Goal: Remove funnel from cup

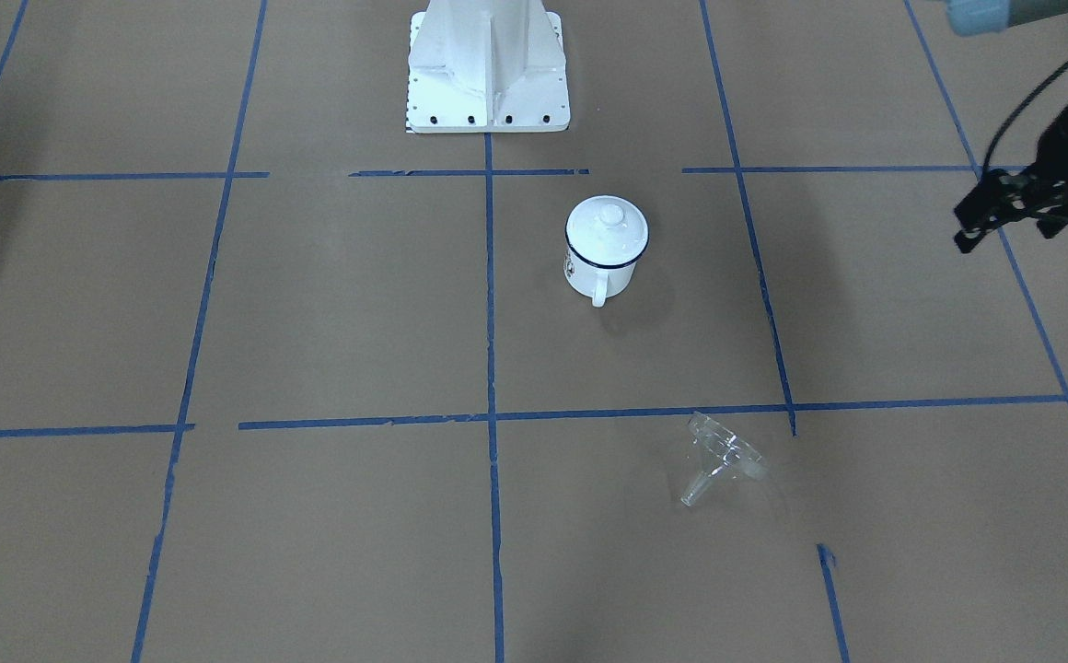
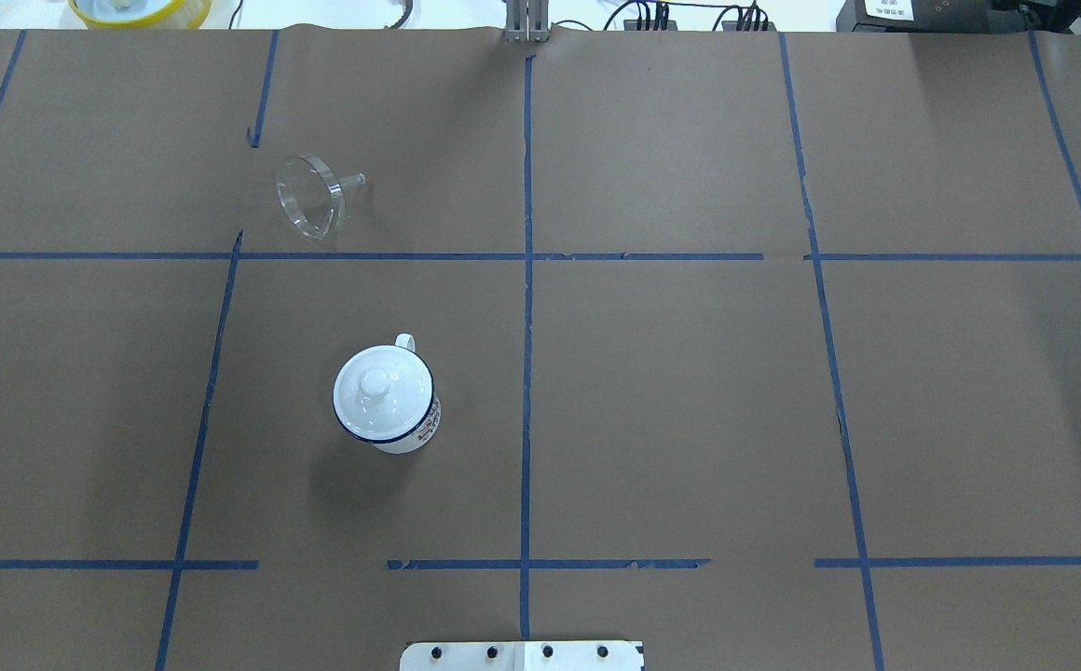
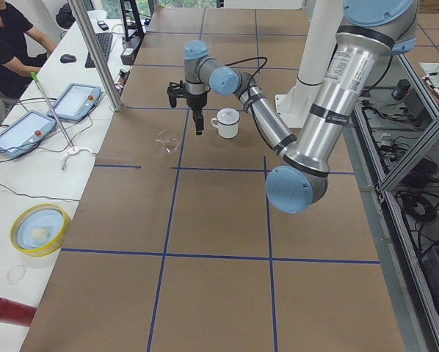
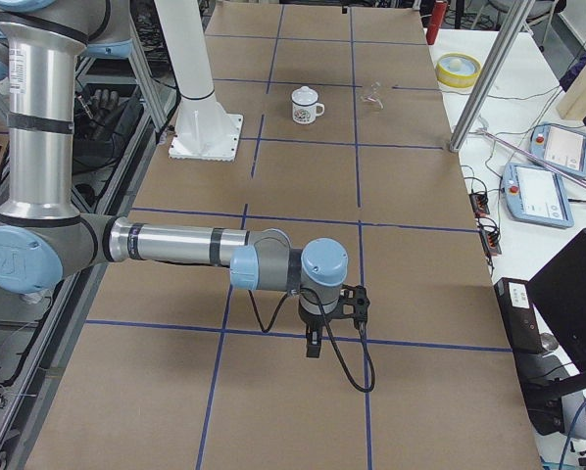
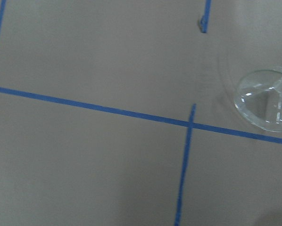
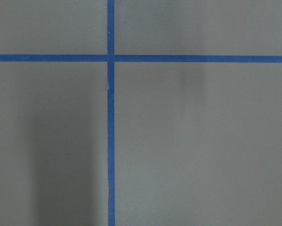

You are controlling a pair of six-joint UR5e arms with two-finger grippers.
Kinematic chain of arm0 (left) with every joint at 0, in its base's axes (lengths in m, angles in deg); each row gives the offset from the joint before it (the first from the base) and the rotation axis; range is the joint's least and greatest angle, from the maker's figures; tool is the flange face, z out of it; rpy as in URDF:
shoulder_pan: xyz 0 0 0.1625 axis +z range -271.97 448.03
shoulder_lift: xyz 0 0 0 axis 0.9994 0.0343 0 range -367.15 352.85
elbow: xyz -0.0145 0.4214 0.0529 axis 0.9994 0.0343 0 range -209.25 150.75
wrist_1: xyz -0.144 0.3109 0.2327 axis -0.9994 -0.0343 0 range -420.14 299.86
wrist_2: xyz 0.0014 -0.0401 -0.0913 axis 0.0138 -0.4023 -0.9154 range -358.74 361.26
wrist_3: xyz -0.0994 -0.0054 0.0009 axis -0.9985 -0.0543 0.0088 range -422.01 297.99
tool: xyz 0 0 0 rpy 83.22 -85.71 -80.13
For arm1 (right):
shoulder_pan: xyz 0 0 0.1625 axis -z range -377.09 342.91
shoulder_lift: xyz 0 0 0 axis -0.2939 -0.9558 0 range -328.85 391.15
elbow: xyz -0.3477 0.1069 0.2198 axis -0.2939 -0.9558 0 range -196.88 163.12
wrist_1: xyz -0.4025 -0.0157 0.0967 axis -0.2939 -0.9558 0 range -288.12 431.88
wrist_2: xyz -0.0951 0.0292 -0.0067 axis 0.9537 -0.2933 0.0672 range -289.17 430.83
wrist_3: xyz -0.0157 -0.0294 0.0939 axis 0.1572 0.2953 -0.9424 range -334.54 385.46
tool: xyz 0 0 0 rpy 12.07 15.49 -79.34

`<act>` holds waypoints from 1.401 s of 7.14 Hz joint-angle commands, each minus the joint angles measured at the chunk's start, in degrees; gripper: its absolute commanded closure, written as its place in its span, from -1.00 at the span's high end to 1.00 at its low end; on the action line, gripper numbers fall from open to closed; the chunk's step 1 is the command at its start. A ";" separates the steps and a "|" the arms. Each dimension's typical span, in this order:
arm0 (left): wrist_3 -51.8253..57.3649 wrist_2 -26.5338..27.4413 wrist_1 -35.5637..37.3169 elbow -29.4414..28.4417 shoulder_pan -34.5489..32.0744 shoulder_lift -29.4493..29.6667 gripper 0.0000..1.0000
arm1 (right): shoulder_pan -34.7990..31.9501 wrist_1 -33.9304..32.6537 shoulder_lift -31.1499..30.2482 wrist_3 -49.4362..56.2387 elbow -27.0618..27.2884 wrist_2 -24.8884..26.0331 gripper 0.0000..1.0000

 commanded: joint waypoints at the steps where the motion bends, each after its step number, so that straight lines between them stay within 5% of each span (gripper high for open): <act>1: 22.49 -1.27 -0.56 -7.98 -12.22 -5.10 1.00 | 0.00 0.00 0.00 0.00 -0.05 0.00 1.00; 4: 30.67 -4.32 -15.01 -21.87 -18.59 -9.41 1.00 | 0.00 0.00 0.00 0.00 0.04 0.00 1.00; 10: 27.86 -6.54 -17.44 -17.95 -19.39 -17.60 1.00 | 0.00 0.00 0.00 0.00 0.04 0.00 1.00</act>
